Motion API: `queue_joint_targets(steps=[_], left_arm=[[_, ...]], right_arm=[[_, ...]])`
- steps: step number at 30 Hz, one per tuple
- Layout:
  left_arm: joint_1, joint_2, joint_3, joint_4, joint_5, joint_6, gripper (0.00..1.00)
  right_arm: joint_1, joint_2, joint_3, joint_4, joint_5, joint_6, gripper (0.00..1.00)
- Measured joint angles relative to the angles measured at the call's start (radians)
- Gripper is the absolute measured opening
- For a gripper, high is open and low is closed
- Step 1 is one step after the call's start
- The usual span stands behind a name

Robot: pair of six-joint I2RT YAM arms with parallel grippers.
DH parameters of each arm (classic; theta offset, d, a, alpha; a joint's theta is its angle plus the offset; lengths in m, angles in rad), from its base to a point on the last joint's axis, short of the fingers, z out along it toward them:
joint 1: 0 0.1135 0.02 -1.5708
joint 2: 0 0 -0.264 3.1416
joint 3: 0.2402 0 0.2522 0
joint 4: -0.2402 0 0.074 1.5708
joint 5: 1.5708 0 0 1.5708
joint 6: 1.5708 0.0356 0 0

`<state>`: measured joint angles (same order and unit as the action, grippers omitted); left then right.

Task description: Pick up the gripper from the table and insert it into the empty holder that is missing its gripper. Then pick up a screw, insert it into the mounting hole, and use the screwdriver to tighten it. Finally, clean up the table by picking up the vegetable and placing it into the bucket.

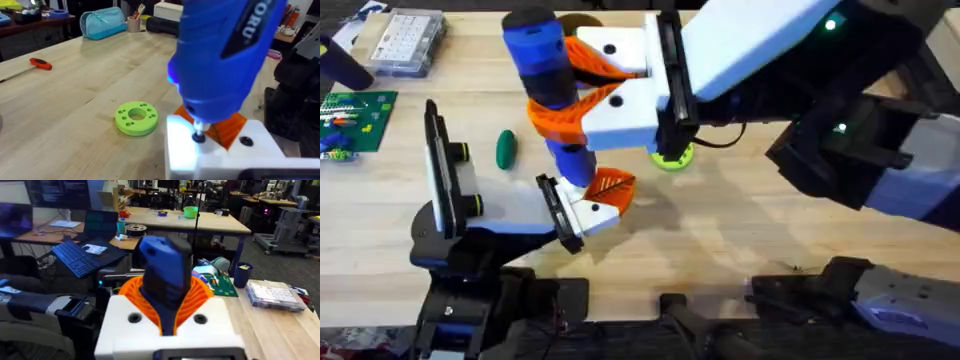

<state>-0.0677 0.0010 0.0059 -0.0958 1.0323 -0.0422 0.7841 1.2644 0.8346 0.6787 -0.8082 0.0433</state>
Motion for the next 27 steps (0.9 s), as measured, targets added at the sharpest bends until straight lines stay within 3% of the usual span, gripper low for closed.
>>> queue_joint_targets(steps=[8, 14, 27], left_arm=[[0.000, 0.000, 0.000, 0.001, 0.001, 0.001, 0.010], [0.000, 0.000, 0.001, 0.001, -0.004, 0.003, 0.010], [0.000, 0.000, 0.001, 0.001, -0.004, 0.003, 0.010]], right_arm=[[0.000, 0.000, 0.000, 0.016, 0.000, -0.001, 0.091], [-0.013, 0.014, -0.003, 0.182, 0.014, 0.052, 0.093], [-0.079, 0.014, 0.089, 0.191, 0.026, 0.093, 0.091]])
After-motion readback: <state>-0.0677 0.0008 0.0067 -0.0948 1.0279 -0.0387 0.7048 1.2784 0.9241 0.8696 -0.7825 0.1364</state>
